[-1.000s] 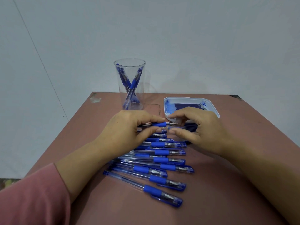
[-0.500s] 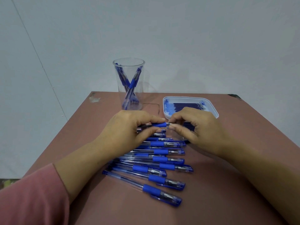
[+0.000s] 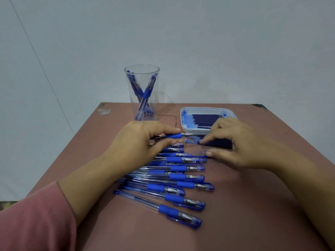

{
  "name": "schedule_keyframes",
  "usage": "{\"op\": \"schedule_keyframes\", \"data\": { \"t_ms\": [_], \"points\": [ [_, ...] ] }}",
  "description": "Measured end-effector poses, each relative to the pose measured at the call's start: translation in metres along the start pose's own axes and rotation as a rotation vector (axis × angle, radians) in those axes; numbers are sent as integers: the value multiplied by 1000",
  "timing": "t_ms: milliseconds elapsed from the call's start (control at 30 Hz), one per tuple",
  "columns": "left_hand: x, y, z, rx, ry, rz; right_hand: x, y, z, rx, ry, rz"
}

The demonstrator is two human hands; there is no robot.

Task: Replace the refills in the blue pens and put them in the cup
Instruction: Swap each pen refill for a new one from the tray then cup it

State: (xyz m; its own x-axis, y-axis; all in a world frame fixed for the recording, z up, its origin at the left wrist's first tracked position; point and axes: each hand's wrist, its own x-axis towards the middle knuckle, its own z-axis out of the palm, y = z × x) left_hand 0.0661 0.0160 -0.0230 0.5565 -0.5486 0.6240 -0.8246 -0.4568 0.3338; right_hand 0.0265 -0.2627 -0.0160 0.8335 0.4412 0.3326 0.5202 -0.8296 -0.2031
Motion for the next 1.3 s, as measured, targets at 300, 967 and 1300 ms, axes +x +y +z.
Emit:
{"op": "schedule_keyframes", "data": {
  "t_ms": [300,967,1300],
  "points": [
    [0,2,-1,-8,-22,6,1,-6,1,-8,-125,37],
    [-1,8,5,-62,-32,7,11,-43,18,244,274,-48],
    [2,15,4,-102,-24,-20,15,-48,22,262,357,-54]
  ]
}}
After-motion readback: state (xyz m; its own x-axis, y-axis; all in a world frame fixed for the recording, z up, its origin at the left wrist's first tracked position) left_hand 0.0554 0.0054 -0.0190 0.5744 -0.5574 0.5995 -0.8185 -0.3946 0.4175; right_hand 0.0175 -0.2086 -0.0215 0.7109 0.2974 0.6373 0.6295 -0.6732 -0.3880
